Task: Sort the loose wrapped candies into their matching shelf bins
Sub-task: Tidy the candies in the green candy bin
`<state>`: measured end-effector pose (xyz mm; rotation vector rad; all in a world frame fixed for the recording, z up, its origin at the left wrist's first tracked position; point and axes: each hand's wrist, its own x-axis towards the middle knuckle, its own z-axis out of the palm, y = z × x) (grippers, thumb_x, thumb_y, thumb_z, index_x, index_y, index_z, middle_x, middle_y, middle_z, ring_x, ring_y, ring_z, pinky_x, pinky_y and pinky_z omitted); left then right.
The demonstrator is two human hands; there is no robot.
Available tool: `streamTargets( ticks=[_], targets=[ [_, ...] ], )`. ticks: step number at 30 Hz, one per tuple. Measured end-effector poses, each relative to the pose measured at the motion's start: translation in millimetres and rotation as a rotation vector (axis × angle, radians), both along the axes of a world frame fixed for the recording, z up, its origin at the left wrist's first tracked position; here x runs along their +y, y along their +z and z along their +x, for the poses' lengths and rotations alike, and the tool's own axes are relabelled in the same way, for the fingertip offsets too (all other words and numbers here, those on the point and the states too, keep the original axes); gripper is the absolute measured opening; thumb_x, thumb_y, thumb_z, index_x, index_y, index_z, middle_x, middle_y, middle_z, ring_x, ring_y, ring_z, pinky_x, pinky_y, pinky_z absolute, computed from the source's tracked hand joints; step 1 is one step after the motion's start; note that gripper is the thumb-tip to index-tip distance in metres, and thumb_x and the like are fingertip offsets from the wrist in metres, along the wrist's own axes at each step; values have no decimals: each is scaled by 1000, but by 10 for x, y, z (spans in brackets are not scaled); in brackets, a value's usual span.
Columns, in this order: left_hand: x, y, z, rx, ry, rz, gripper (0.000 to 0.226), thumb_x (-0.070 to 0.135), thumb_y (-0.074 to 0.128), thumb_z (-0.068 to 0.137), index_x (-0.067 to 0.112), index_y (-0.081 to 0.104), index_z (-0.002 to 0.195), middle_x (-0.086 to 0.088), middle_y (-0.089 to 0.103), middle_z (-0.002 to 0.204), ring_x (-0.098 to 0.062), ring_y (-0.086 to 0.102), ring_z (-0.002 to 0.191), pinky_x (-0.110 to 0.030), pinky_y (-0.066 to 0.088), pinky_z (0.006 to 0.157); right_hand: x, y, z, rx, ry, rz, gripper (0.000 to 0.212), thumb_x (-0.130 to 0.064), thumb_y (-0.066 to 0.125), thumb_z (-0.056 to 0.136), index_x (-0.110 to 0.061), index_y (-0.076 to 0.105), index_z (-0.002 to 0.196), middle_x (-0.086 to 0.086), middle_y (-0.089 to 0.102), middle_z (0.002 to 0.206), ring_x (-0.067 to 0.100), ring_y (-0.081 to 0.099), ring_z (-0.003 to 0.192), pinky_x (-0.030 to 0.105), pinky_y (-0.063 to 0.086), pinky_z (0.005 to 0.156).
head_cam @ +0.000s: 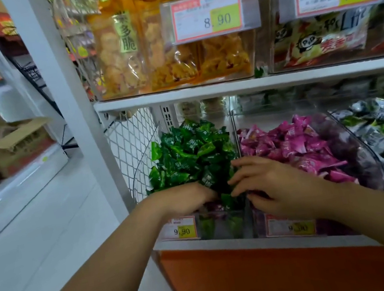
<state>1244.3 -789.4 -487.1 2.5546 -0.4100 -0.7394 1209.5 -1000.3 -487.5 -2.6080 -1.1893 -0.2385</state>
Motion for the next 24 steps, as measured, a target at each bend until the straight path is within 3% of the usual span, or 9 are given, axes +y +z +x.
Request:
streamTargets(
  ticks=[2, 4, 6, 8, 10, 12, 15, 17, 24],
  targets=[
    [3, -28, 58, 15, 3, 2, 27, 21, 40, 98, 6, 63, 101, -13, 62, 107, -27, 58, 96, -35, 44, 88, -9, -24, 5, -12, -4, -12, 30, -17, 49, 95, -26, 64, 119, -11, 52, 134, 5, 18, 140, 5, 1, 106],
    [-7, -46, 45, 47, 46, -64, 45, 29, 35, 89, 0, 59, 112, -16, 60, 115, -29, 56, 102, -40, 42, 92, -12, -41, 12, -11, -8, -11, 29, -17, 50, 94, -27, 65, 117, -11, 54, 131, 5, 19, 140, 8, 4, 107],
    [-9, -2, 27, 36, -49, -47, 49, 32, 36, 76, 4, 60, 109, -10, 61, 111, -26, 55, 95, -44, 41, 92, -13, -47, 14, -9, -10, -4, 28, -17, 51, 94, -27, 66, 115, -11, 55, 129, 6, 20, 140, 9, 6, 107],
    [1, 15, 38, 55, -74, -55, 38, 31, 44, 71, 8, 55, 99, -6, 56, 99, -19, 46, 84, -49, 40, 85, -14, -50, 11, -11, -8, 0, 28, -17, 52, 93, -26, 67, 114, -10, 56, 128, 7, 21, 140, 10, 6, 107],
    [14, 44, 58, 150, -109, -18, 30, 29, 51, 75, 18, 48, 103, -2, 50, 104, -15, 43, 92, -45, 39, 86, -17, -56, 8, -17, -5, 0, 27, -17, 52, 93, -25, 67, 114, -9, 56, 128, 8, 22, 140, 10, 6, 108],
    [24, 45, 100, 209, -154, 92, 59, 38, 61, 76, 19, 42, 129, -1, 49, 129, -16, 46, 114, -40, 40, 103, -25, -59, 3, -16, -1, -1, 27, -18, 52, 92, -25, 67, 114, -9, 55, 129, 9, 21, 141, 10, 5, 107],
    [-32, -9, 143, 212, -241, 328, 100, 57, 68, 74, 24, 13, 151, 0, 21, 156, -19, 24, 141, -38, 28, 114, -34, -61, 1, -16, 9, -5, 28, -17, 53, 91, -25, 67, 113, -8, 55, 130, 10, 20, 142, 12, 7, 107],
    [-82, -57, 155, 204, -251, 391, 107, 61, 68, 74, 23, 5, 152, 1, 13, 158, -20, 17, 144, -38, 24, 116, -33, -69, 5, -21, 9, -6, 28, -17, 52, 90, -26, 68, 112, -7, 55, 129, 11, 20, 142, 14, 8, 108],
    [-91, -97, 169, 185, -238, 353, 106, 62, 71, 71, 24, 12, 152, 2, 21, 156, -20, 23, 142, -38, 28, 115, -20, -64, -6, -41, 1, -10, 27, -18, 55, 88, -26, 69, 109, -7, 58, 124, 12, 24, 141, 16, 12, 107]
  ],
)
